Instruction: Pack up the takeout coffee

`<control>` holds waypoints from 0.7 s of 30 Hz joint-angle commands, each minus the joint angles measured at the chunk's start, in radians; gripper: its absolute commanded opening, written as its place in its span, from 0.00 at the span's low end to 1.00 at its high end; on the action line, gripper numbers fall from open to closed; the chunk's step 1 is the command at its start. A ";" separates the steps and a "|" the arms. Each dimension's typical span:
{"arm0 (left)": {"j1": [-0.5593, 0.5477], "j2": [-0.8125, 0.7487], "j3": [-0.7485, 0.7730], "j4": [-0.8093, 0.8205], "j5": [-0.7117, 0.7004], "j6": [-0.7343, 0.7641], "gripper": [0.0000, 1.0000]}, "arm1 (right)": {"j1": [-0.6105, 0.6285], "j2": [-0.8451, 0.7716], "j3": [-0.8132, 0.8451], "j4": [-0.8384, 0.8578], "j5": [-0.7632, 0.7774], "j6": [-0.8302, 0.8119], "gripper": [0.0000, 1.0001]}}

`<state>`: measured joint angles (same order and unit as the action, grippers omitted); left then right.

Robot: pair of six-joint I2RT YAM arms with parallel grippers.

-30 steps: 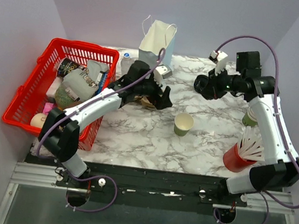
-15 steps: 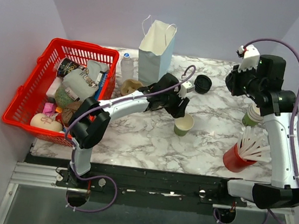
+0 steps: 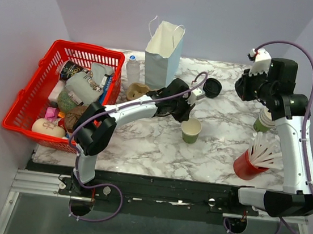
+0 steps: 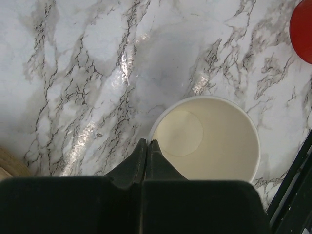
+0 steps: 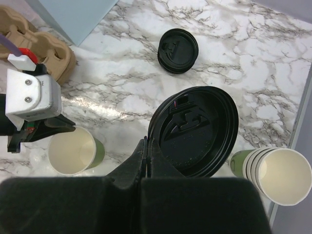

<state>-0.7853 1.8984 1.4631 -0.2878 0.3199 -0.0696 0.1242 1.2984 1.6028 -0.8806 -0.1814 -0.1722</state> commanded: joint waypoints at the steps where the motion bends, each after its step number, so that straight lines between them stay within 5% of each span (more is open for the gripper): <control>1: 0.012 -0.061 0.016 -0.109 -0.028 0.050 0.00 | -0.003 0.021 0.003 0.003 -0.117 -0.024 0.01; 8: 0.044 -0.200 -0.030 -0.293 -0.021 0.113 0.00 | -0.003 0.107 0.049 -0.021 -0.473 -0.056 0.01; 17: 0.064 -0.346 -0.213 -0.301 0.096 0.142 0.00 | -0.001 0.119 -0.042 0.017 -0.788 0.030 0.00; 21: 0.064 -0.378 -0.294 -0.212 0.087 0.106 0.00 | -0.001 0.099 -0.159 0.000 -1.057 -0.022 0.01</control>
<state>-0.7219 1.5604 1.2400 -0.5404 0.3843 0.0608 0.1230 1.4170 1.5425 -0.8665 -0.9260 -0.1703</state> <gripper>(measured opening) 0.011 0.012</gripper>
